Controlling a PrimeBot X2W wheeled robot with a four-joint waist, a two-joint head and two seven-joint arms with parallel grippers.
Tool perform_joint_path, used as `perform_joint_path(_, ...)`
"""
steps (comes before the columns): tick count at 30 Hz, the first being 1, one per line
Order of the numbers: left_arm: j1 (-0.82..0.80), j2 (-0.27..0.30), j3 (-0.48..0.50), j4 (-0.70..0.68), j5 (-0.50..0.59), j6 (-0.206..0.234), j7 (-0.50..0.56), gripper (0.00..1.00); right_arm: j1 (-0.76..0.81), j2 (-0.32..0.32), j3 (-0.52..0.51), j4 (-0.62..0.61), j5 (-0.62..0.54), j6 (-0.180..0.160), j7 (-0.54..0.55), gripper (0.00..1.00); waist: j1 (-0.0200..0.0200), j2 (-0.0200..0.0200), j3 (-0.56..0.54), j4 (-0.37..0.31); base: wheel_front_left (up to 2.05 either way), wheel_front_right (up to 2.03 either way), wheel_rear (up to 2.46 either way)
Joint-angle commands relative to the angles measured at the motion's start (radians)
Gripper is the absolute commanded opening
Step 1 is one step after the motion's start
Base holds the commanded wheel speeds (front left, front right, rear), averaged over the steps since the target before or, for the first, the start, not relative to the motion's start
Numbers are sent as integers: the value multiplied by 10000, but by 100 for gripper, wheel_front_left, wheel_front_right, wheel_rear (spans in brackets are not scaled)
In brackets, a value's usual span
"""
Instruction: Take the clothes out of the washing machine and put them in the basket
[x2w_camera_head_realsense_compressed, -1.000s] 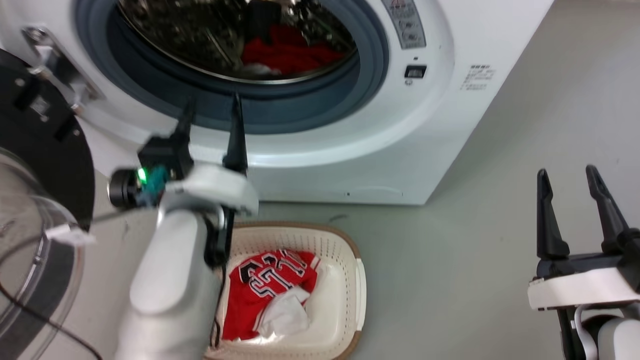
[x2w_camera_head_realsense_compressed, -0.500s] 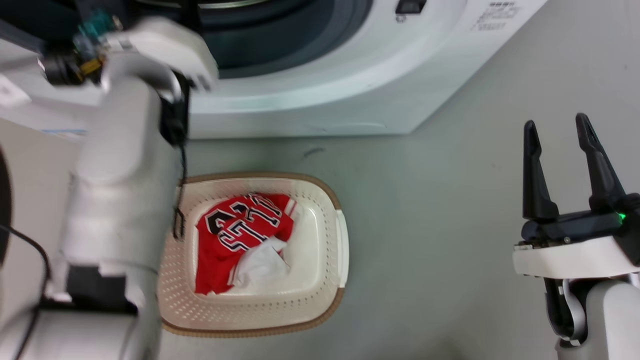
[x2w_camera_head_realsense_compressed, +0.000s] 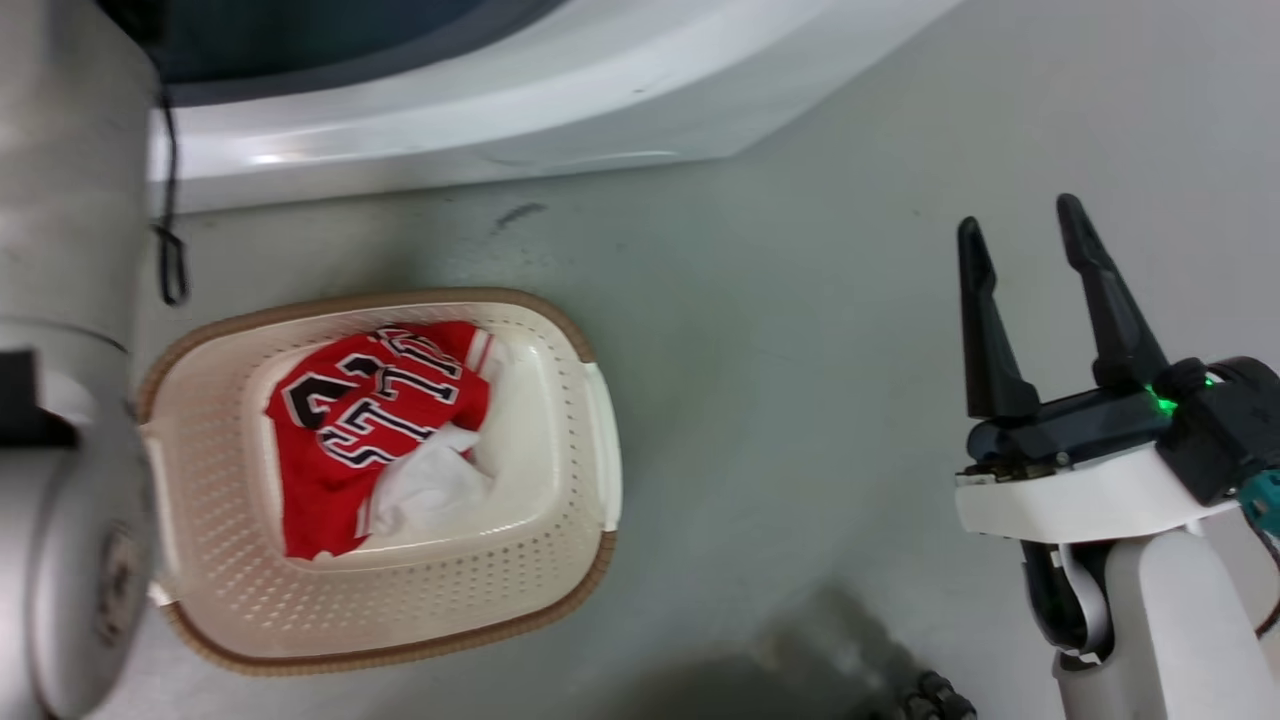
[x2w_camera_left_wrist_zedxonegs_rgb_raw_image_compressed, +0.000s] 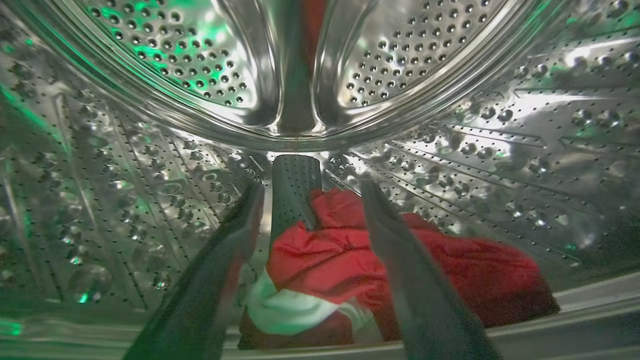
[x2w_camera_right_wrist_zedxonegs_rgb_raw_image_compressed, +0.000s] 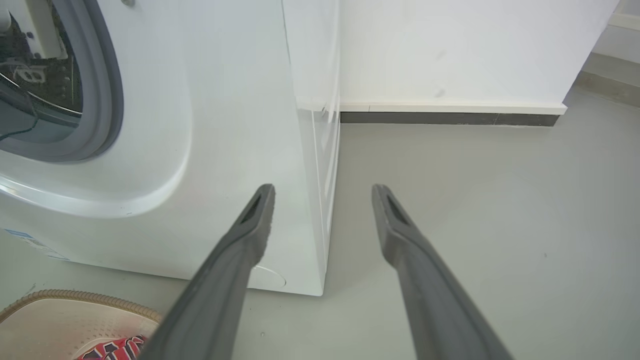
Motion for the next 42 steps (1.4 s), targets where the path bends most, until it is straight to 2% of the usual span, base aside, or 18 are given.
perform_joint_path(1, -333, 150, -40, 159, 71, 14, 225, 100, -180, 11, 107, 63, 72, -7, -67, 100, -2, 0, 369, -397, 0, 0, 0)
perform_joint_path(9, -1793, 1058, -506, 867, 508, -110, 1924, 100, -363, 13, 762, 347, 623, -7, -142, 100, -2, 0, 1013, -1216, 0, 0, 0)
perform_joint_path(15, -2437, 1528, -650, 1187, 570, -179, 3194, 100, -413, 14, 1178, 262, 1017, -7, -150, 100, -2, 0, 1408, -1698, 0, 0, 0)
perform_joint_path(21, -2571, 1894, -775, 1437, 588, -100, 4365, 100, -300, 14, 1443, 187, 1244, -7, -140, 100, -2, 0, 1615, -2021, 0, 0, 0)
perform_joint_path(28, -2414, 2025, -881, 1595, 529, 92, 5542, 100, -216, 13, 1589, 168, 1379, -7, -142, 100, -2, 0, 1697, -2151, 0, 0, 0)
perform_joint_path(29, -2410, 2044, -889, 1490, 524, 149, 5480, 84, -223, 13, 1599, 175, 1399, -7, -142, 100, -2, 0, 1702, -2158, 0, 0, 0)
perform_joint_path(30, -2378, 2048, -884, 1411, 500, 216, 5441, 0, -228, 13, 1613, 180, 1421, -7, -142, 100, -2, 0, 1700, -2159, 0, 0, 0)
perform_joint_path(36, -2131, 2077, -788, 636, 360, 740, 4539, 0, -281, 13, 1705, 182, 1478, -7, -142, 100, -2, 0, 1574, -2142, 0, 0, 0)
perform_joint_path(42, -1761, 2121, -804, -152, 308, 950, 3419, 0, -283, 13, 1594, 185, 1366, -7, -142, 100, -2, 0, 1396, -2045, 0, 0, 0)
